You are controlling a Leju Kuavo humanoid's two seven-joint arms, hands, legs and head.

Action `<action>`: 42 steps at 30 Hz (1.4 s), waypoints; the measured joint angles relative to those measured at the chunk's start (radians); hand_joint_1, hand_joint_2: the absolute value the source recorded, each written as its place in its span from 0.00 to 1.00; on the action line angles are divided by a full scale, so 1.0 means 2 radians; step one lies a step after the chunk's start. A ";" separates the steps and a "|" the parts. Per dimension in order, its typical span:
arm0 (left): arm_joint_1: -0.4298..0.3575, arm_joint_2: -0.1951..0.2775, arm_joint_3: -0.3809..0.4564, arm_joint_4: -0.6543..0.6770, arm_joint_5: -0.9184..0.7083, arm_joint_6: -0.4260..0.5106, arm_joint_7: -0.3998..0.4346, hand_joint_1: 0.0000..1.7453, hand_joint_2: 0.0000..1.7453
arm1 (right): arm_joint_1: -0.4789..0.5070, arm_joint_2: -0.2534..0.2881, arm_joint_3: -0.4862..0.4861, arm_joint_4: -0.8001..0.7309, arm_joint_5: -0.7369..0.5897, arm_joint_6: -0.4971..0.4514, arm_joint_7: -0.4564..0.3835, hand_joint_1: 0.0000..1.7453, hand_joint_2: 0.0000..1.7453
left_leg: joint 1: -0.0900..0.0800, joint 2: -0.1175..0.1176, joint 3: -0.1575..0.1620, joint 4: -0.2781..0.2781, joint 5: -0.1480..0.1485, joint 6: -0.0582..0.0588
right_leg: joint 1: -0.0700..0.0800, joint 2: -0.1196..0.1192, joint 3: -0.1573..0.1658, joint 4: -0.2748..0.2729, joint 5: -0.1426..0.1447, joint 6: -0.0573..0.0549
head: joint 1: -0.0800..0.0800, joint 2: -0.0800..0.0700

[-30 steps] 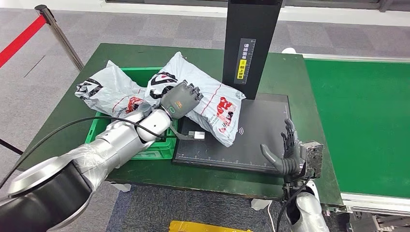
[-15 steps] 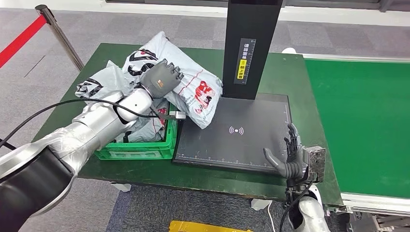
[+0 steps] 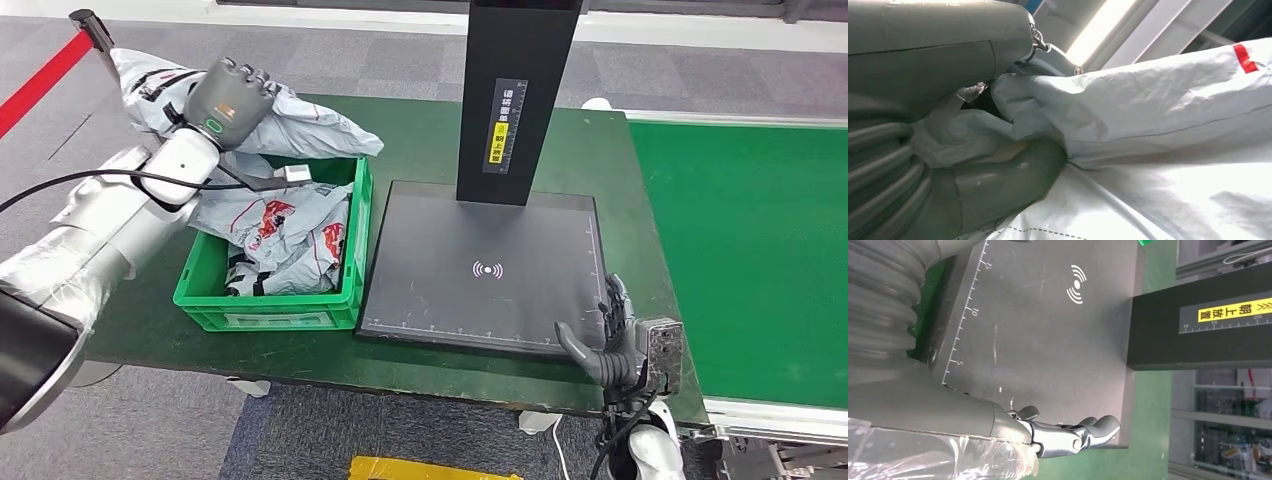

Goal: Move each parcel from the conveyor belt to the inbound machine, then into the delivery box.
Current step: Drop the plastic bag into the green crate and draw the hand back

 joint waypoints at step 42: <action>0.167 -0.065 0.166 0.038 0.000 0.076 -0.045 1.00 1.00 | 0.046 0.021 -0.058 -0.073 0.017 0.020 0.027 0.00 1.00 | 0.000 0.000 -0.001 0.000 0.000 0.000 | 0.000 0.000 -0.001 0.000 0.000 0.000 | 0.000 0.000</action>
